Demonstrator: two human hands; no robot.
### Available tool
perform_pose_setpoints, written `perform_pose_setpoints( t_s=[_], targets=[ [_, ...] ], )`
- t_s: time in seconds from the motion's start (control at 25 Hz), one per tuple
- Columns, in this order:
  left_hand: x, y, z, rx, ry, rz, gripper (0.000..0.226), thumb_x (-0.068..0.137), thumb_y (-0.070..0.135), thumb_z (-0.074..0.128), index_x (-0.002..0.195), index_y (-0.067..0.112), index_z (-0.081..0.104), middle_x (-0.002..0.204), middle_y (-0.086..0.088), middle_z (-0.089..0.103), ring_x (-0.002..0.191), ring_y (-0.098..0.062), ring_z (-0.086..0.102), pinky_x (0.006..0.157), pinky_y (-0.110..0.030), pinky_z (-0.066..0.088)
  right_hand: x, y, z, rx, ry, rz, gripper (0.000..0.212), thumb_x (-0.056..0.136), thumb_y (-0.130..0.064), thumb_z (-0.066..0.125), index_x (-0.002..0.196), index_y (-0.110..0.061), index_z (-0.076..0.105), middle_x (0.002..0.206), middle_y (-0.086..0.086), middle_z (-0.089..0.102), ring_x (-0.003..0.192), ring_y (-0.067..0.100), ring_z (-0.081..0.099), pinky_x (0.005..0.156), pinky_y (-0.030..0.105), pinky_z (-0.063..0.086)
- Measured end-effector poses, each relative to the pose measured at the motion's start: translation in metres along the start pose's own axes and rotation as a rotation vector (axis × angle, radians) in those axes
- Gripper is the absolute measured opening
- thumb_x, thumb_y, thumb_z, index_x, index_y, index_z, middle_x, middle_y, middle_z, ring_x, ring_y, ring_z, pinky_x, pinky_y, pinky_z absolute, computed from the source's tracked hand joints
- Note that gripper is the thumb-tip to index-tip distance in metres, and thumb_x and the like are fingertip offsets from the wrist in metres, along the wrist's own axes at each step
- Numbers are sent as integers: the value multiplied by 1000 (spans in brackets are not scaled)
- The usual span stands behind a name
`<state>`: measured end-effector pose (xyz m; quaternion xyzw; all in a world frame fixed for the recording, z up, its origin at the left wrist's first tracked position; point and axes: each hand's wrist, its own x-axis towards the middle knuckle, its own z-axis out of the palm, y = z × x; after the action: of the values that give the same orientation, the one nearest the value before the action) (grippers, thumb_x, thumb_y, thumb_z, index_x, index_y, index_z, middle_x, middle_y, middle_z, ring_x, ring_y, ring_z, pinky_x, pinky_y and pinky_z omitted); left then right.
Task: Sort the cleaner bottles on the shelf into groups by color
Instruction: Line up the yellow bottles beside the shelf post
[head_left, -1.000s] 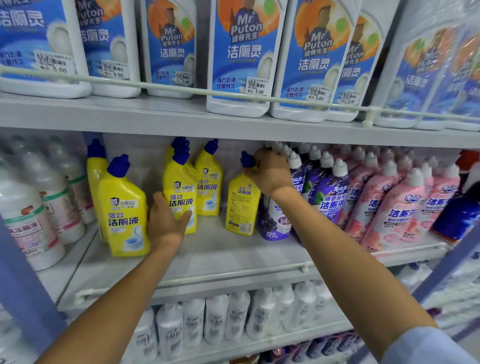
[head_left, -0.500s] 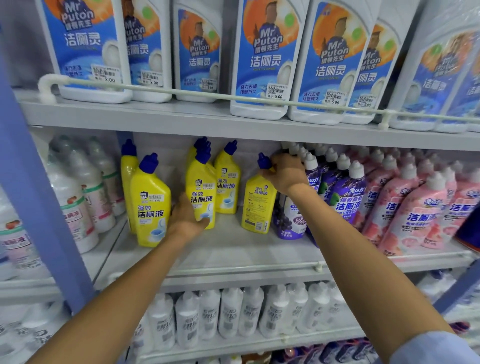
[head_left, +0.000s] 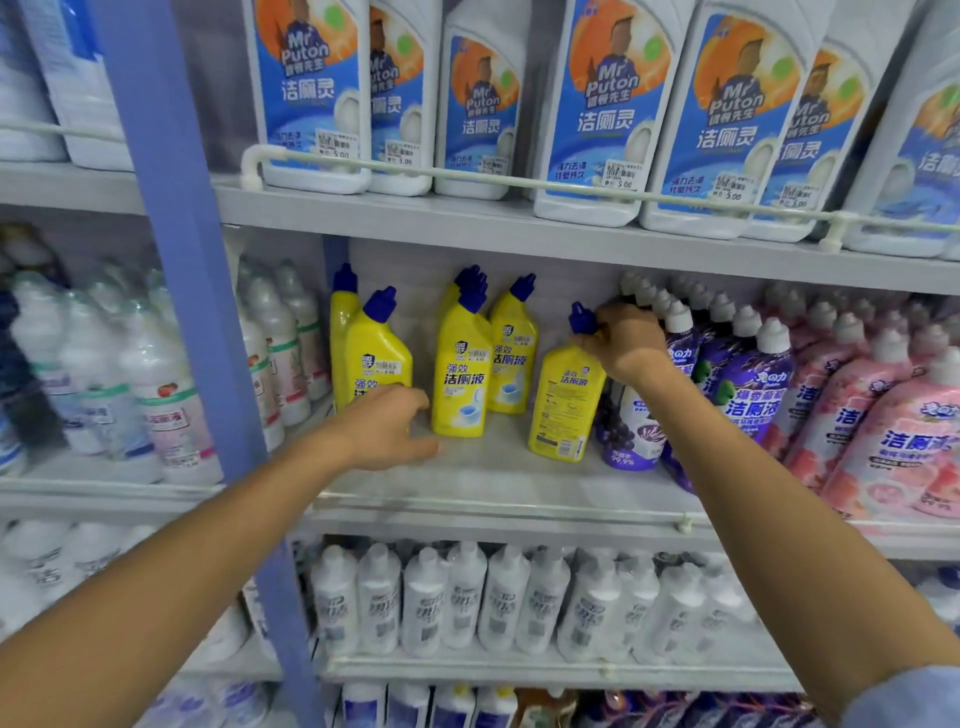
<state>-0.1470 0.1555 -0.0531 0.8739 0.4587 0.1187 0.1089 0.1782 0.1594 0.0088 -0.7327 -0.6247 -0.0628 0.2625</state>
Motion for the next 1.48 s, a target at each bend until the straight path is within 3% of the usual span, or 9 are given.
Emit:
perform_pose_setpoints(
  t_s=[0.16, 0.28, 0.4, 0.6, 0.84, 0.96, 1.12, 1.4, 1.48],
  targets=[
    [-20, -14, -47, 111, 148, -97, 54, 85, 51, 72, 109, 3, 65, 105, -14, 69, 102, -35, 64, 85, -47, 53, -4, -4, -3, 59, -34, -34, 26, 90, -36, 72, 86, -11, 67, 82, 12, 64, 89, 35, 65, 68, 27, 34],
    [-13, -25, -77, 89, 258, -162, 45, 82, 50, 74, 97, 10, 63, 84, -9, 66, 84, -32, 65, 74, -44, 55, -5, -10, -1, 97, -40, -53, 31, 89, -36, 73, 102, -8, 73, 97, 14, 72, 96, 33, 66, 73, 29, 40],
    [7, -24, -87, 19, 294, -203, 46, 83, 46, 75, 110, 13, 59, 102, -8, 64, 98, -31, 61, 78, -34, 50, -4, -15, 2, 114, -60, -63, 33, 90, -38, 72, 108, -10, 71, 102, 12, 72, 99, 32, 66, 78, 30, 47],
    [41, -28, -73, -36, 366, -310, 43, 87, 36, 75, 116, 10, 57, 113, -15, 65, 106, -39, 62, 82, -36, 48, -3, -17, 5, 139, -66, -88, 35, 93, -41, 67, 112, -13, 69, 105, 9, 71, 99, 30, 66, 80, 33, 51],
    [53, -34, -62, -44, 512, -327, 31, 86, 38, 74, 99, 12, 63, 101, -16, 68, 98, -39, 63, 78, -39, 48, -18, -32, 27, 118, 120, 139, 47, 83, -64, 66, 96, -20, 71, 83, 7, 70, 82, 31, 64, 66, 32, 45],
    [56, -25, -56, -149, 541, -283, 28, 83, 40, 77, 91, 17, 63, 92, -12, 68, 91, -37, 65, 76, -39, 53, -16, -37, 32, 167, 133, 98, 38, 86, -52, 70, 100, -16, 72, 79, 7, 66, 81, 33, 64, 64, 30, 38],
    [63, 3, -47, -89, 545, -247, 33, 84, 43, 76, 100, 15, 67, 101, -10, 71, 98, -34, 65, 80, -39, 52, -12, -35, 27, 327, 8, -24, 23, 90, -32, 71, 102, -13, 71, 75, 1, 59, 71, 20, 55, 64, 26, 34],
    [70, 33, -33, -21, 533, -246, 42, 85, 48, 74, 109, 16, 63, 106, -8, 70, 99, -33, 66, 81, -40, 52, -16, -46, 40, 339, 52, 71, 11, 89, -31, 67, 88, -20, 64, 63, -3, 54, 66, 22, 53, 59, 29, 32],
    [68, 33, -33, -39, 537, -257, 42, 84, 49, 75, 109, 17, 63, 106, -7, 71, 97, -32, 66, 80, -39, 51, -16, -42, 41, 355, 26, 96, 26, 90, -39, 68, 74, -22, 56, 58, -7, 49, 60, 16, 49, 53, 32, 34]
  ],
)
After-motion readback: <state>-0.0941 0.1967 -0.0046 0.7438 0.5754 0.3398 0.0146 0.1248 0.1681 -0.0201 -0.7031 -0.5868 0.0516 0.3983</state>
